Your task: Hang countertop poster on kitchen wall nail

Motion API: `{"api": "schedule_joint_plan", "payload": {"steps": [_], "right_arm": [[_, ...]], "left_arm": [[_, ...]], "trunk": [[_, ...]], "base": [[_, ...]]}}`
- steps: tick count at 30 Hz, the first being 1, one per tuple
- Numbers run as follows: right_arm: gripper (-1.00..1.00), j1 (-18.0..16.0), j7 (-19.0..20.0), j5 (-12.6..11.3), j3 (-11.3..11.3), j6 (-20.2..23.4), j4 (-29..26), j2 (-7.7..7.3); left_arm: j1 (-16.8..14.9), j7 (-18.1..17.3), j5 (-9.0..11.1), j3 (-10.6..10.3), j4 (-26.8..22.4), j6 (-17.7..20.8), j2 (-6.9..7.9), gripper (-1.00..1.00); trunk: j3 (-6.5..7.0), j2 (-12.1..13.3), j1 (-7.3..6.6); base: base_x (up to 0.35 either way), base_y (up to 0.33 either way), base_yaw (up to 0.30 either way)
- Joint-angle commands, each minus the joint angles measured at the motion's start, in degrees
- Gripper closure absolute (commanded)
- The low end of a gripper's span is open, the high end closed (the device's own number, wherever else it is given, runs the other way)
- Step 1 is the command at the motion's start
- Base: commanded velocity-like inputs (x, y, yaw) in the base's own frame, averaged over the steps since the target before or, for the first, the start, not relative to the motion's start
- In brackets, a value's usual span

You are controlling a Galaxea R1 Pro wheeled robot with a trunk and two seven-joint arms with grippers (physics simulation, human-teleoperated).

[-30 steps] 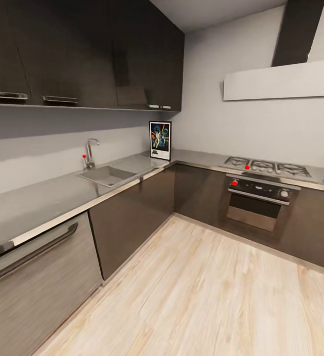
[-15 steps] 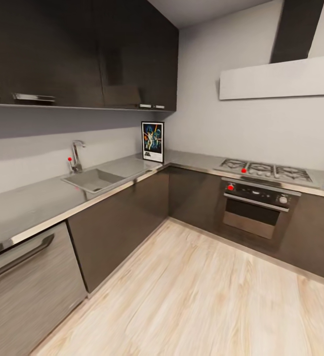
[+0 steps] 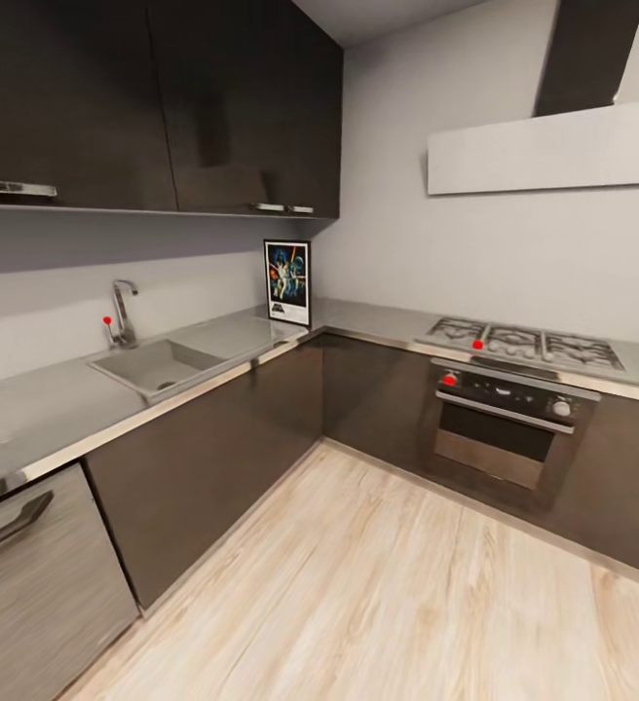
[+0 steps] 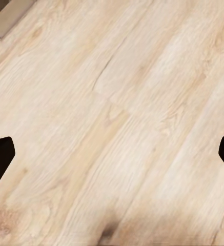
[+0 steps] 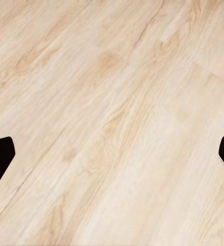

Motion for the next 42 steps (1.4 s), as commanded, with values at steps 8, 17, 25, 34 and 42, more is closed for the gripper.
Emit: {"api": "schedule_joint_plan", "payload": {"steps": [8,17,25,34,42], "right_arm": [[-1.0,0.0,0.0,0.0,0.0,-0.2,0.1,0.0],[-1.0,0.0,0.0,0.0,0.0,-0.2,0.1,0.02],[-1.0,0.0,0.0,0.0,0.0,-0.2,0.1,0.02],[-1.0,0.0,0.0,0.0,0.0,-0.2,0.1,0.08],[-1.0,0.0,0.0,0.0,0.0,-0.2,0.1,0.09]], "left_arm": [[0.0,0.0,0.0,0.0,-0.1,-0.1,0.0,-1.0],[0.0,0.0,0.0,0.0,-0.1,-0.1,0.0,-1.0],[0.0,0.0,0.0,0.0,-0.1,-0.1,0.0,-1.0],[0.0,0.0,0.0,-0.1,-0.1,-0.1,0.0,-1.0],[0.0,0.0,0.0,-0.1,-0.1,-0.1,0.0,-1.0]], "trunk": [[0.08,0.0,0.03],[0.38,0.0,0.03],[0.64,0.0,0.03],[0.91,0.0,0.03],[1.13,0.0,0.03]], "base": [[0.3,-0.173,0.109],[0.267,-0.223,0.254],[0.189,-0.252,0.271],[0.145,-0.269,0.273],[0.123,-0.276,0.275]]}}
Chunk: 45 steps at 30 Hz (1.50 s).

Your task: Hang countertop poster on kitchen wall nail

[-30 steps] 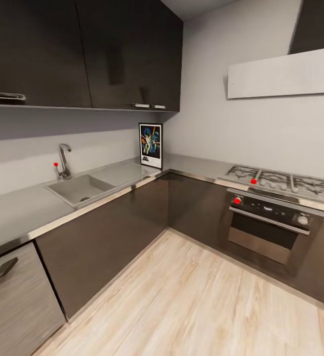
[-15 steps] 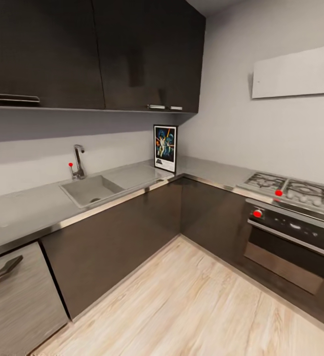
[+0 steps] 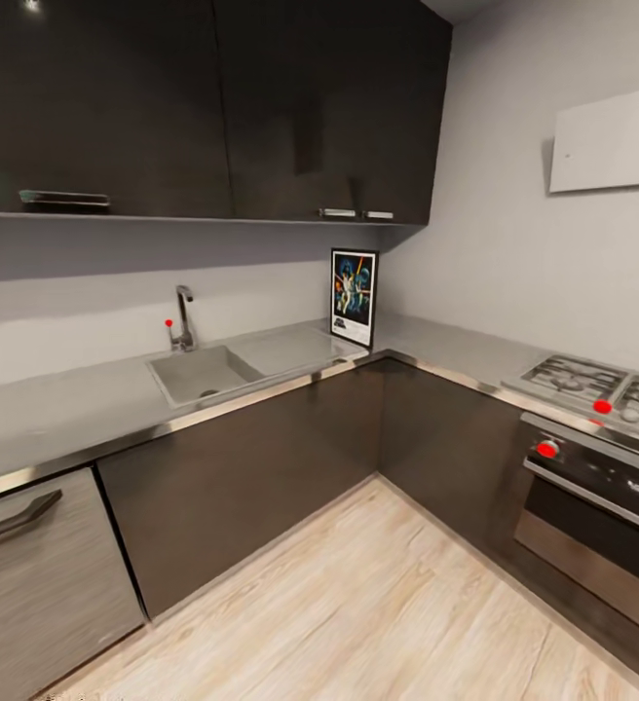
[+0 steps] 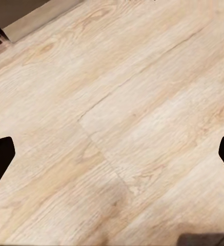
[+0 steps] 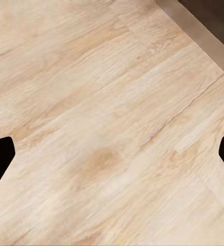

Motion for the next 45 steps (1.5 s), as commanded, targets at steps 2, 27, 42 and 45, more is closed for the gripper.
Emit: {"api": "schedule_joint_plan", "payload": {"steps": [2,27,42,45], "right_arm": [[-1.0,0.0,0.0,0.0,0.0,-0.2,0.0,0.0],[-1.0,0.0,0.0,0.1,0.0,-0.2,0.0,-0.01],[-1.0,0.0,0.0,0.1,0.0,-0.2,0.0,0.0],[-1.0,0.0,0.0,0.1,0.0,-0.2,0.0,0.0]], "left_arm": [[0.0,0.0,0.0,0.0,-0.1,-0.1,0.0,-1.0],[0.0,0.0,0.0,0.0,-0.1,-0.1,-0.03,-1.0],[0.0,0.0,0.0,0.1,-0.1,-0.2,0.0,-1.0],[0.0,0.0,0.0,0.1,-0.1,-0.2,0.0,-1.0]], "trunk": [[0.0,0.0,0.01],[0.38,0.0,0.01],[0.99,0.0,0.01],[1.12,0.0,0.01]], "base": [[0.089,-0.185,0.277],[0.152,-0.106,0.143],[0.026,-0.003,-0.271],[0.029,0.0,-0.283]]}}
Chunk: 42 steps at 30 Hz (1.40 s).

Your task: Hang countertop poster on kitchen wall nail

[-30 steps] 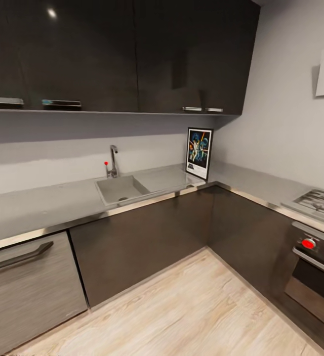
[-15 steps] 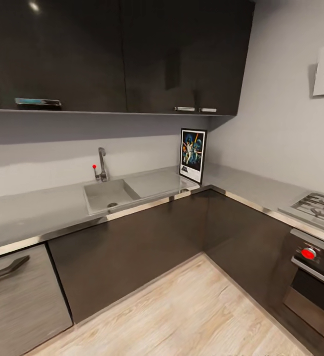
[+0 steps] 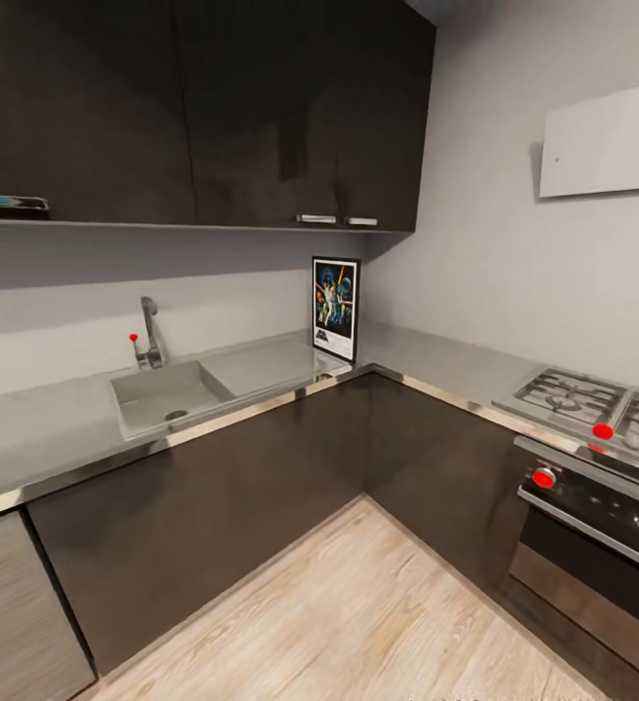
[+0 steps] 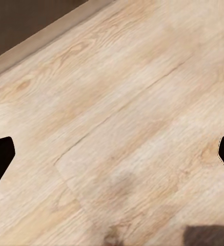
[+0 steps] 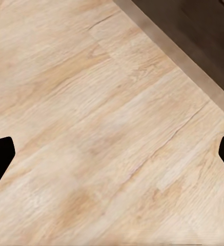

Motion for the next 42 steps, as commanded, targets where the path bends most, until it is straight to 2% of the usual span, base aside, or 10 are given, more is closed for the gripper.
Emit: {"api": "schedule_joint_plan", "payload": {"steps": [1,9,19,34,42], "right_arm": [[-1.0,0.0,0.0,0.0,0.0,-0.2,0.1,0.0],[-1.0,0.0,0.0,0.1,0.1,-0.2,0.1,0.0],[-1.0,0.0,0.2,0.1,0.2,-3.1,0.3,-0.04],[-1.0,0.0,0.1,0.1,0.3,-3.7,0.4,0.0],[-1.0,0.0,0.1,0.1,0.3,-3.7,0.4,0.0]], "left_arm": [[0.0,0.0,0.0,0.0,-0.1,-0.1,0.01,-1.0],[0.0,0.0,0.0,0.0,-0.1,-0.1,0.01,-1.0],[0.0,-0.1,0.0,0.0,-0.1,-0.2,0.01,-1.0],[0.0,-0.1,0.0,0.1,-0.1,-0.2,0.01,-1.0],[0.0,0.0,0.0,0.1,-0.1,-0.2,0.01,-1.0]], "trunk": [[0.0,0.0,0.01],[0.16,0.0,0.01],[0.18,0.0,0.01],[0.18,0.0,0.01],[0.53,0.0,0.01]], "base": [[0.086,0.0,-0.282],[0.244,0.0,-0.123],[0.332,0.0,-0.008],[0.337,-0.011,-0.001],[0.236,-0.039,-0.201]]}}
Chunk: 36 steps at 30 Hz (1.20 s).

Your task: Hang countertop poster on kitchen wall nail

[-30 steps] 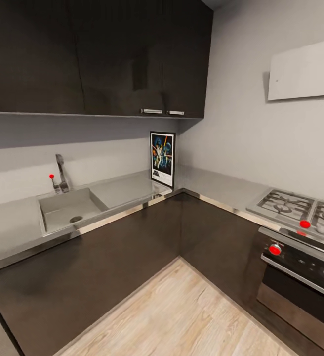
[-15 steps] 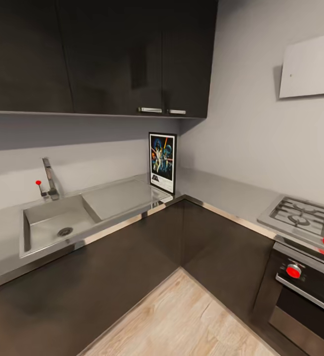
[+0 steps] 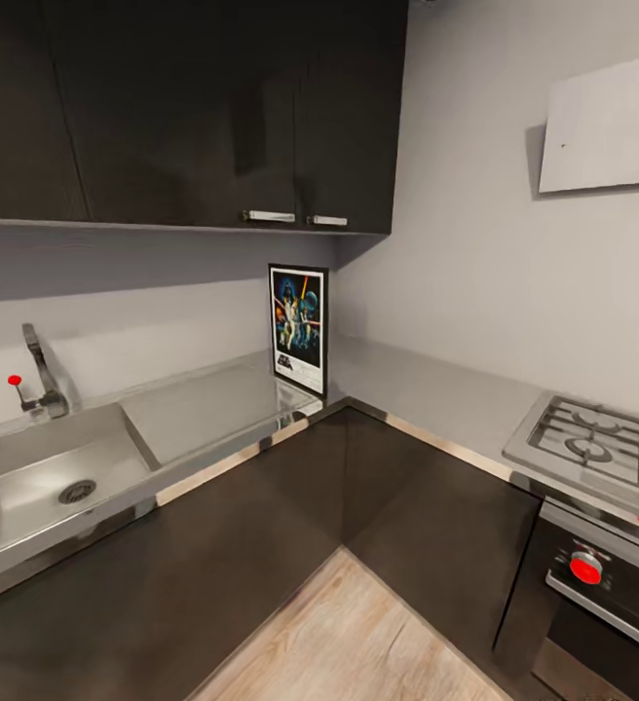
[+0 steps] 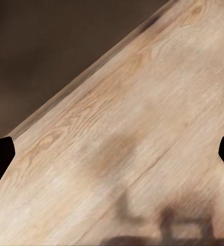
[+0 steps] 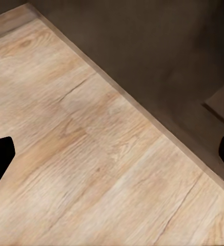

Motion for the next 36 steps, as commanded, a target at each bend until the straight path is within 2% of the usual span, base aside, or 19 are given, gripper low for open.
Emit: {"api": "schedule_joint_plan", "payload": {"steps": [1,4,6,10,11,12,14,16,19,23,25,27,28,29,30,31,32,34,36], "right_arm": [[-1.0,0.0,0.0,0.0,0.0,-0.2,0.1,0.0],[-1.0,0.0,0.0,0.1,0.0,-0.1,0.1,0.0],[-1.0,0.0,0.0,0.1,0.0,-0.1,0.1,0.0],[-1.0,0.0,0.0,0.1,0.0,-0.2,1.0,0.0],[-1.0,0.0,0.0,0.1,0.0,-0.2,1.1,0.0],[-1.0,0.0,0.0,0.1,0.0,-0.2,1.2,0.0],[-1.0,0.0,0.0,0.2,0.1,-0.2,1.3,0.0],[-1.0,0.0,0.0,0.2,0.1,-0.2,1.4,0.01],[-1.0,0.0,0.0,0.2,0.1,-0.2,1.5,0.05],[-1.0,0.0,0.0,0.1,0.0,-0.2,1.5,0.04],[-1.0,0.0,0.0,0.1,0.0,-0.2,1.5,0.05],[-1.0,0.0,0.0,0.1,0.0,-0.2,1.6,0.06],[-1.0,0.0,0.0,0.1,0.0,-0.2,1.6,0.07],[-1.0,0.0,0.0,0.1,0.0,-0.2,1.6,0.08],[-1.0,0.0,0.0,0.1,0.0,-0.2,1.6,0.08],[-1.0,0.0,0.0,0.1,0.0,-0.2,1.6,0.08],[-1.0,0.0,0.0,0.1,0.0,-0.2,1.6,0.05],[-1.0,0.0,0.0,0.1,0.0,-0.2,1.6,0.02],[-1.0,0.0,0.0,0.0,0.0,-0.2,1.6,0.01]], "left_arm": [[0.0,0.0,0.0,0.0,-0.1,-0.1,0.0,-1.0],[0.0,-0.1,0.0,-0.1,-0.1,-0.2,-0.01,-1.0],[0.0,-0.2,0.1,-0.9,-1.8,-1.4,-0.8,-1.0],[0.0,-0.4,0.0,-1.4,-13.7,-1.3,-4.14,-1.0],[0.0,-0.4,0.0,-1.8,-15.5,-1.1,-4.7,-1.0],[0.0,-0.4,0.0,-2.9,-18.9,-0.3,-5.9,-1.0],[0.0,-0.3,-0.1,-5.1,-24.0,2.7,-7.63,-1.0],[0.0,-0.2,-0.1,-7.9,-30.7,9.4,-9.34,-1.0],[-1.5,-0.1,-0.1,-10.5,-35.6,15.9,-10.52,-1.0],[-8.3,0.2,-0.1,-11.6,-36.9,19.1,-10.52,-1.0],[-13.7,0.3,-0.1,-11.9,-37.1,23.2,-10.52,-1.0],[-16.6,0.4,0.0,-12.0,-37.2,25.7,-10.52,-1.0],[-21.2,0.4,0.1,-12.1,-37.0,28.6,-10.52,-1.0],[-22.7,0.4,0.2,-12.1,-36.7,29.3,-10.52,-1.0],[-25.6,0.4,0.3,-12.1,-35.5,30.2,-10.52,-1.0],[-27.1,0.5,0.3,-12.2,-34.7,30.6,-10.52,-1.0],[-30.4,0.5,0.4,-12.2,-32.3,31.0,-10.52,-1.0],[-34.8,0.5,0.4,-12.2,-28.6,31.4,-10.52,-1.0],[-38.5,0.5,1.4,-12.2,-24.9,31.3,-10.52,-1.0]], "trunk": [[0.0,0.0,0.01],[0.08,0.0,0.01],[0.09,0.0,0.01],[0.09,0.0,0.01],[0.09,0.0,0.01],[0.09,0.0,0.01],[0.09,0.0,0.01],[0.09,0.0,0.01],[0.09,0.0,0.01],[0.09,0.0,0.01],[0.09,0.0,0.01],[0.09,0.0,0.01],[0.09,0.0,0.01],[0.09,0.0,0.01],[0.09,0.0,0.01],[0.09,0.0,0.01],[0.09,0.0,0.01],[0.09,0.0,0.01],[0.09,0.0,0.01]], "base": [[0.071,-0.01,-0.184],[0.041,-0.006,-0.106],[0.007,-0.001,-0.018],[0.002,0.0,-0.006],[0.001,0.0,-0.003],[0.001,0.0,-0.002],[0.0,0.0,-0.001],[0.0,0.0,0.0],[0.0,0.0,0.0],[0.0,0.0,0.0],[0.0,0.0,0.0],[0.0,0.0,0.0],[0.0,0.0,0.0],[0.0,0.0,0.0],[0.0,0.0,0.0],[0.0,0.0,0.0],[0.0,0.0,0.0],[0.0,0.0,0.0],[0.0,0.0,0.0]]}}
